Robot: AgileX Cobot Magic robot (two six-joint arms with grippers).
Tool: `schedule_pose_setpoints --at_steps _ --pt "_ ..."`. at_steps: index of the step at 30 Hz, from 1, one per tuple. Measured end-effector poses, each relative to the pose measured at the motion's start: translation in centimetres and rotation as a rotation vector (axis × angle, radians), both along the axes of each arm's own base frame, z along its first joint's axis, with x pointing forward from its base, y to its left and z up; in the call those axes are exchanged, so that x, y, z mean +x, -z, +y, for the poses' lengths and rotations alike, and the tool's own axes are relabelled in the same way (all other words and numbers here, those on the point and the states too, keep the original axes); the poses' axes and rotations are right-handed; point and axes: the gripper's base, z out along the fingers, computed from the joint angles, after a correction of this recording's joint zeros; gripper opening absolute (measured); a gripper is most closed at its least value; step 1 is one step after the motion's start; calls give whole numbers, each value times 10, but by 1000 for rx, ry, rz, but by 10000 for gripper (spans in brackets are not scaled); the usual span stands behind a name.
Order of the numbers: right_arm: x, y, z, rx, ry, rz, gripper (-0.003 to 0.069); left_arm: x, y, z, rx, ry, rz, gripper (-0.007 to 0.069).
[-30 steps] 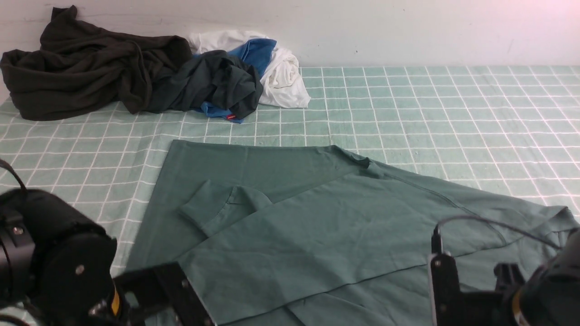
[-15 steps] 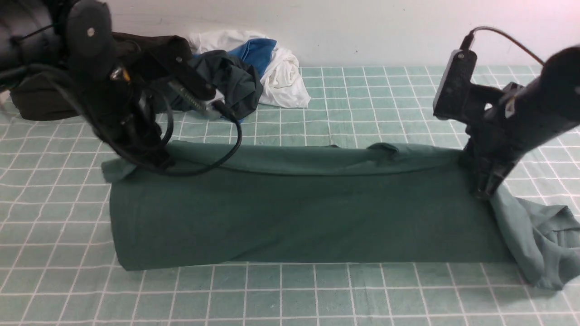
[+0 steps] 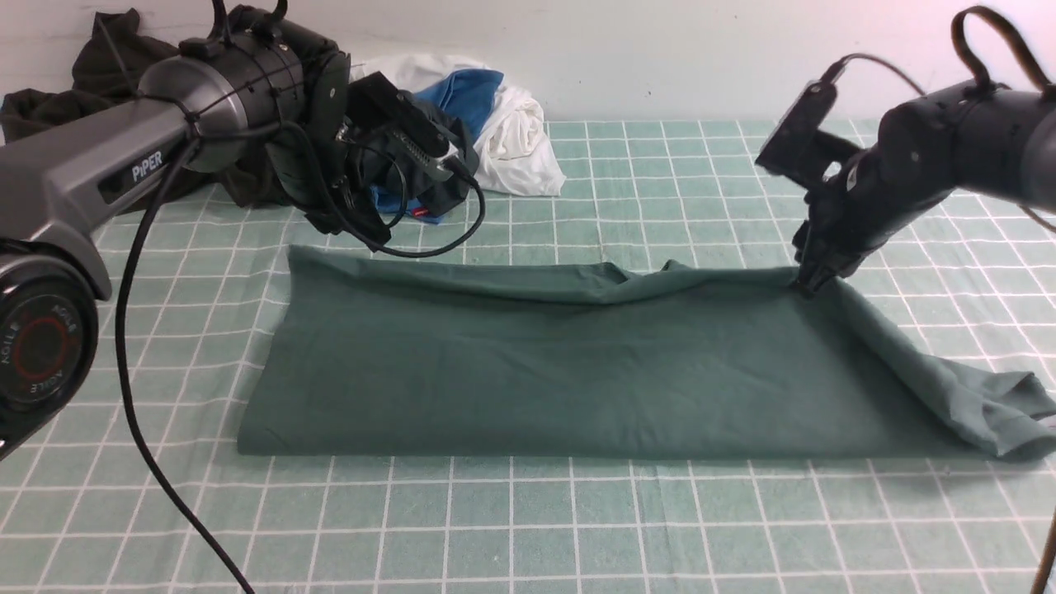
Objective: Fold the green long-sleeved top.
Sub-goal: Use both arms to drag the lower edge of the fabric forward and fold it over the upper edge, then use the right arm to clamp the right edge of the fabric
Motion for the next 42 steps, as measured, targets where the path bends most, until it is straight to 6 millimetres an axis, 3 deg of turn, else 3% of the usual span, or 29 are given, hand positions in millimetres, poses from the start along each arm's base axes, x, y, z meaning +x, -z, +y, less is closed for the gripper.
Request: schedule_pose_setpoints --at_steps 4,9,14,19,21,24,27,28,29,30,33,39,42 --pt "0 -15 -7 49 162 4 350 3 3 7 -38 -81 -8 337" --pt "-29 -25 -5 126 352 243 372 -9 -8 3 -62 -172 53 387" --pt "-61 -2 14 252 337 513 366 -23 -15 -15 -83 -173 128 309" --pt "-86 33 16 224 331 609 324 -28 -14 -22 -126 -165 180 104" --pt "-88 45 3 147 366 581 303 -30 -13 -23 -127 -151 210 29" --pt "-81 49 -23 75 452 489 282 -33 -12 -24 -126 -141 243 4" --pt "-73 47 -48 38 542 400 276 -36 -11 -24 -123 -143 271 -2" --pt "-69 42 -72 15 639 334 274 -38 -12 -23 -116 -148 296 -3" --pt "-69 42 -75 16 645 334 274 -39 -12 -23 -115 -148 298 -3" --pt "-66 37 -94 15 718 302 274 -40 -12 -23 -112 -152 311 -3" --pt "-67 29 -119 46 807 293 274 -41 -14 -22 -112 -152 313 -3" --pt "-77 17 -140 198 884 320 295 -46 -4 -22 -104 -157 355 -3" --pt "-83 25 -151 274 914 343 352 -53 12 -22 -109 -156 419 -3"
